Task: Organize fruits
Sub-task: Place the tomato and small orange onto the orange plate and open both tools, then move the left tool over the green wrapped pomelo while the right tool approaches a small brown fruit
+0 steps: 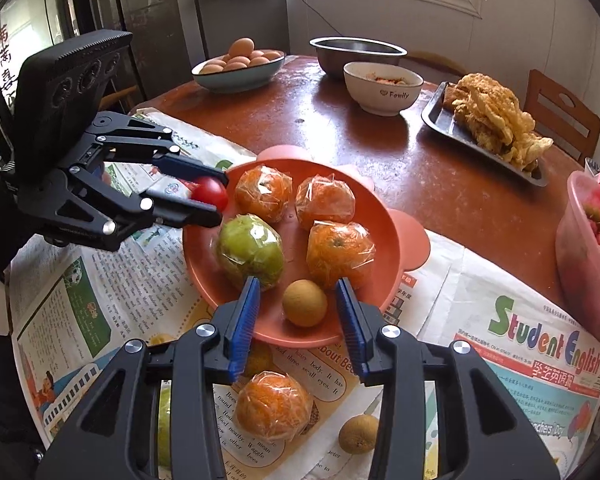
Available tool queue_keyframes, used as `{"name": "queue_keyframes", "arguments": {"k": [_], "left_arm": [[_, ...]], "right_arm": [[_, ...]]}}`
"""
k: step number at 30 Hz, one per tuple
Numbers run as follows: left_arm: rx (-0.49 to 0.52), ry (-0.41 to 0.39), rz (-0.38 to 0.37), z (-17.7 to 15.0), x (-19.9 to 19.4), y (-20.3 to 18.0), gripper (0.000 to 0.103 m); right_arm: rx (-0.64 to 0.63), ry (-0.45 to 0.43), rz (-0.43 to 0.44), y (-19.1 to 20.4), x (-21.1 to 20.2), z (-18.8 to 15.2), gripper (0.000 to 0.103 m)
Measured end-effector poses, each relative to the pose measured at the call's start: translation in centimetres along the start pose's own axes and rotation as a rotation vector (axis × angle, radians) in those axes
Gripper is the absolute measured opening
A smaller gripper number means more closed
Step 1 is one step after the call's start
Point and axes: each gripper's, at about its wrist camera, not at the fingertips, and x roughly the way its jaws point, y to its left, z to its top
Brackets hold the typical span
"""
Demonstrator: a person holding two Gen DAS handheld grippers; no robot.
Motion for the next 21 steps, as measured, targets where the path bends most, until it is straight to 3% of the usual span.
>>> {"name": "queue_keyframes", "arguments": {"k": [9, 15, 21], "left_arm": [[0.013, -0.046, 0.032, 0.3, -2.3, -0.8, 0.039], [0.107, -0.020, 0.034, -1.1, -4.8, -6.0, 0.039], [0.114, -0.007, -0.040, -2.5, -4.2, -11.2, 0.040]], "right_arm": [[0.004, -0.064, -0.044, -0.1, -3.6, -0.2, 0.039], [0.025, -0.117, -0.135, -0.4, -9.1, -3.4, 0.039], [0.075, -0.069, -0.127, -0.7, -8.8, -7.1, 0.039]]}}
